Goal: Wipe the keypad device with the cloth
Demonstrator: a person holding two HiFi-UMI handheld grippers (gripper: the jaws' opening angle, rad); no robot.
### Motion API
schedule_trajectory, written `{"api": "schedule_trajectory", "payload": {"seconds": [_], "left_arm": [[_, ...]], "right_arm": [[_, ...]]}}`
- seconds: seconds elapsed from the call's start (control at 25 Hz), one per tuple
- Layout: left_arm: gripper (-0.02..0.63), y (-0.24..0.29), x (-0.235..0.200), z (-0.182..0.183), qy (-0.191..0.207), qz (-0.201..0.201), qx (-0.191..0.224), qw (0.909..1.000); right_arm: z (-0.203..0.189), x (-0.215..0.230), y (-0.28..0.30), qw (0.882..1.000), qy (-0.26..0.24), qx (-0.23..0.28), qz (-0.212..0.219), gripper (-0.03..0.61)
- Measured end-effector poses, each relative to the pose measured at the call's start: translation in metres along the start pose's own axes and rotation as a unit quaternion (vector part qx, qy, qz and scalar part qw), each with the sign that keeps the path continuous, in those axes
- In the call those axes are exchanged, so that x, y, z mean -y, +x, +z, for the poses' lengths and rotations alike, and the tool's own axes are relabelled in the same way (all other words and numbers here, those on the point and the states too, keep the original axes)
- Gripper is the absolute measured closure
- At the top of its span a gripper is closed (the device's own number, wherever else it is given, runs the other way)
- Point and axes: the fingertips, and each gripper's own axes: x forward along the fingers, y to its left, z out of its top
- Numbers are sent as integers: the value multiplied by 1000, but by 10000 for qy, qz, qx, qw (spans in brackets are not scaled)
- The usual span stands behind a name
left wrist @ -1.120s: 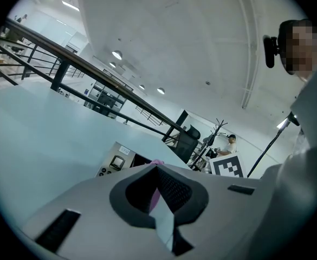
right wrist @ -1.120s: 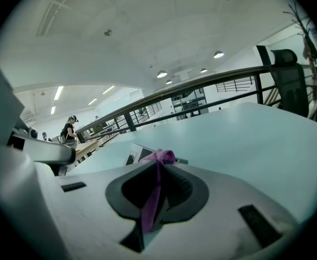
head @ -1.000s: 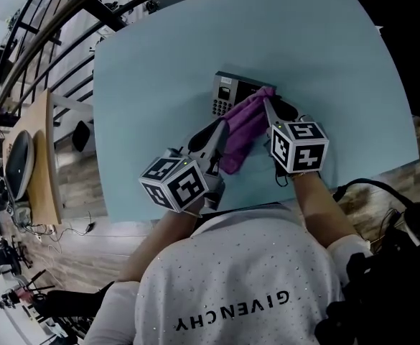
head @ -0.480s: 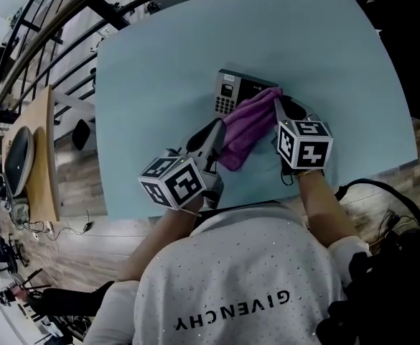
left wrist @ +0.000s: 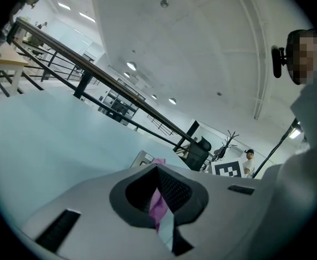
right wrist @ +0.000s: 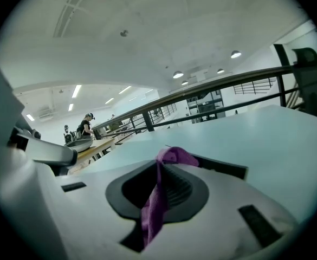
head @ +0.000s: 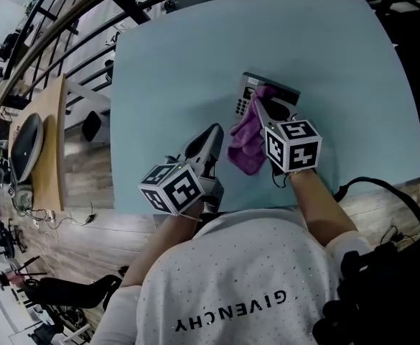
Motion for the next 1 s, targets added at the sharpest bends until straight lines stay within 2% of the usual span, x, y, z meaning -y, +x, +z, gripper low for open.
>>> {"api": "schedule_trajectory", "payload": {"seconds": [0.28,0.52,0.72,1.0], "left_arm": [[614,-29,-27,13,-92,414,248,9988],[614,-43,-49,15,-191,596,333,9975],[614,-38,-50,12,-268,519,324,9978],[614,-26,-47,-4,-346,200,25,9992]], "right_arm": [[1,-29,35,9991,-147,-220,319,551],[-10,-30,54,9989,-43,-431,174,551],[-14,-20,50,9981,-97,-594,-103,551],[-22,2,31,9972,-88,-541,-517,551]]}}
